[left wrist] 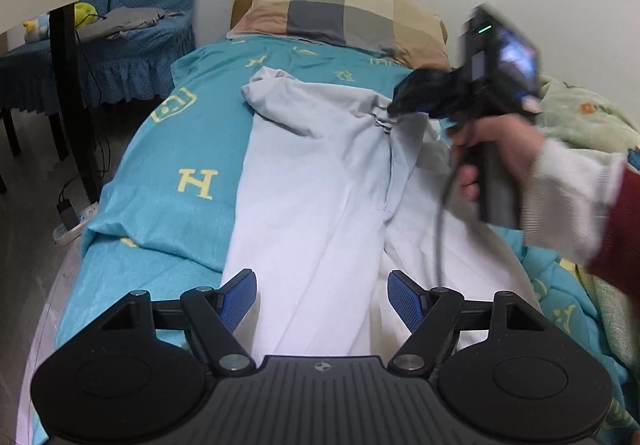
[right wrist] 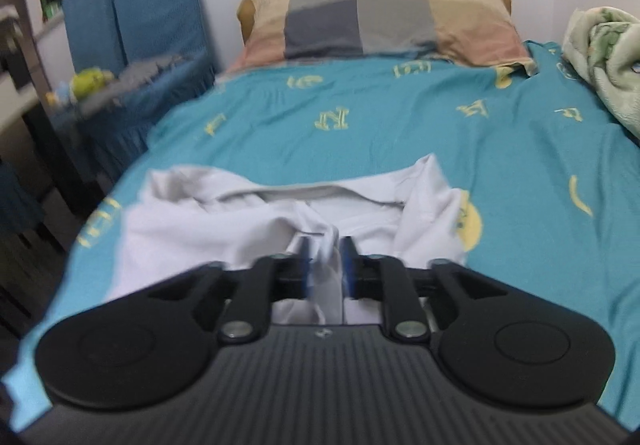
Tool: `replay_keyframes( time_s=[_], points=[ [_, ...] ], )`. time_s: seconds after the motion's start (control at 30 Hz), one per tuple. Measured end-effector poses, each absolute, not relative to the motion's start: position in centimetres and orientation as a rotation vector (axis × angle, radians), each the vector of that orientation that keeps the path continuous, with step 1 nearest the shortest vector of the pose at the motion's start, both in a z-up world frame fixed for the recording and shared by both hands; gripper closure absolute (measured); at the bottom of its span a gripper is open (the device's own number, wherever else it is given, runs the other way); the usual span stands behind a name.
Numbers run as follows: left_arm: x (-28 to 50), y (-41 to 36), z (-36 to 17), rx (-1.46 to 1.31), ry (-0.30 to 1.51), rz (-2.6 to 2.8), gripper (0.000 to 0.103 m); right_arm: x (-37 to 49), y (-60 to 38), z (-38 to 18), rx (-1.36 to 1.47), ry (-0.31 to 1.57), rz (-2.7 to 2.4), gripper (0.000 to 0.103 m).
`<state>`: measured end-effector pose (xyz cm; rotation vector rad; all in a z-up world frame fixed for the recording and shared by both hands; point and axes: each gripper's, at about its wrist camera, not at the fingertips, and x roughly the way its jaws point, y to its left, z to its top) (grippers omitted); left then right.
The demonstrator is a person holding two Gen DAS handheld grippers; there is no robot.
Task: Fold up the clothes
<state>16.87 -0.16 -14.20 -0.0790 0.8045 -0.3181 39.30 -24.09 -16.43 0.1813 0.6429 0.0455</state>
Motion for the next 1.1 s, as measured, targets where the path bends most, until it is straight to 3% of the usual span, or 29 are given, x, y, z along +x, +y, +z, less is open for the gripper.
replay_keyframes(
  time_s=[0.07, 0.13, 0.47, 0.5, 0.57, 0.67, 1.1],
  points=[
    [16.7, -0.1, -14.0, -0.085, 0.805, -0.320, 0.029, 37.0, -24.7, -14.5, 0.207, 0.613, 0.055, 0.048],
    [16.3, -0.1, -13.6, -0.076, 0.784, -0.315, 0.029, 34.2, -25.1, -12.5, 0.218, 0.586, 0.061, 0.042],
    [13.4, 0.5, -11.6, -0.054, 0.740, -0.319, 0.029, 15.7, -26.1, -4.9, 0.311, 0.529, 0.107, 0.042],
    [13.1, 0.6, -11.4, -0.057, 0.738, -0.324, 0.029, 13.7, -26.1, -4.6, 0.322, 0.524, 0.112, 0.040],
    [12.6, 0.9, -11.2, -0.084, 0.751, -0.332, 0.028, 9.9, -25.8, -4.4, 0.334, 0.523, 0.118, 0.025],
    [11.6, 1.4, -11.2, -0.091, 0.769, -0.315, 0.028, 5.4, -25.6, -5.4, 0.321, 0.529, 0.122, 0.025],
    [9.7, 8.6, -12.5, -0.038, 1.174, -0.342, 0.028, 3.2, -29.8, -8.9, 0.580, 0.640, 0.134, 0.025]
  ],
)
